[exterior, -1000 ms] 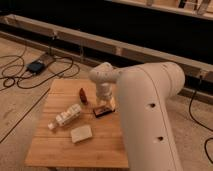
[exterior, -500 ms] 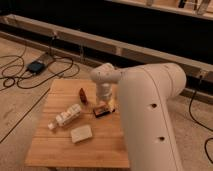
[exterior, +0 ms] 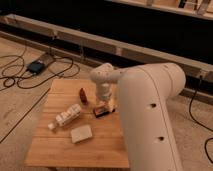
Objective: Place the eraser in the ceramic cup
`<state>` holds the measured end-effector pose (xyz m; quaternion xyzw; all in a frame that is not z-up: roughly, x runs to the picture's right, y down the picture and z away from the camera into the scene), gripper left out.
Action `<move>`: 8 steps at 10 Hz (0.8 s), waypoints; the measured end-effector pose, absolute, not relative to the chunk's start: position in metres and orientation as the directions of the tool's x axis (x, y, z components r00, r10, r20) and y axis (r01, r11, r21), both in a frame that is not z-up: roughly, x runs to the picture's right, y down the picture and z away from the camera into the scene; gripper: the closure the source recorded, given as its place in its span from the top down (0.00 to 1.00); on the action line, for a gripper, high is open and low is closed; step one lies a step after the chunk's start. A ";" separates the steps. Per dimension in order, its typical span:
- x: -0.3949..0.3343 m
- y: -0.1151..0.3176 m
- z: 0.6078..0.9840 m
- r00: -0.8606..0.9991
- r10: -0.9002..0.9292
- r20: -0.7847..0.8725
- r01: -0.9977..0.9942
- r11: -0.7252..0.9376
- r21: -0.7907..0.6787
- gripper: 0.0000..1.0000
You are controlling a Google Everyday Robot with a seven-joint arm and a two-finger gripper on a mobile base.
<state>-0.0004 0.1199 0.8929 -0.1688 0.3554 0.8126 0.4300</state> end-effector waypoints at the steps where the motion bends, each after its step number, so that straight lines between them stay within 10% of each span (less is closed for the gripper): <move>1: 0.000 0.120 0.893 -0.573 0.579 -0.580 -0.819 -0.377 0.432 0.65; 8: -0.012 0.117 0.899 -0.558 0.585 -0.588 -0.829 -0.420 0.370 0.65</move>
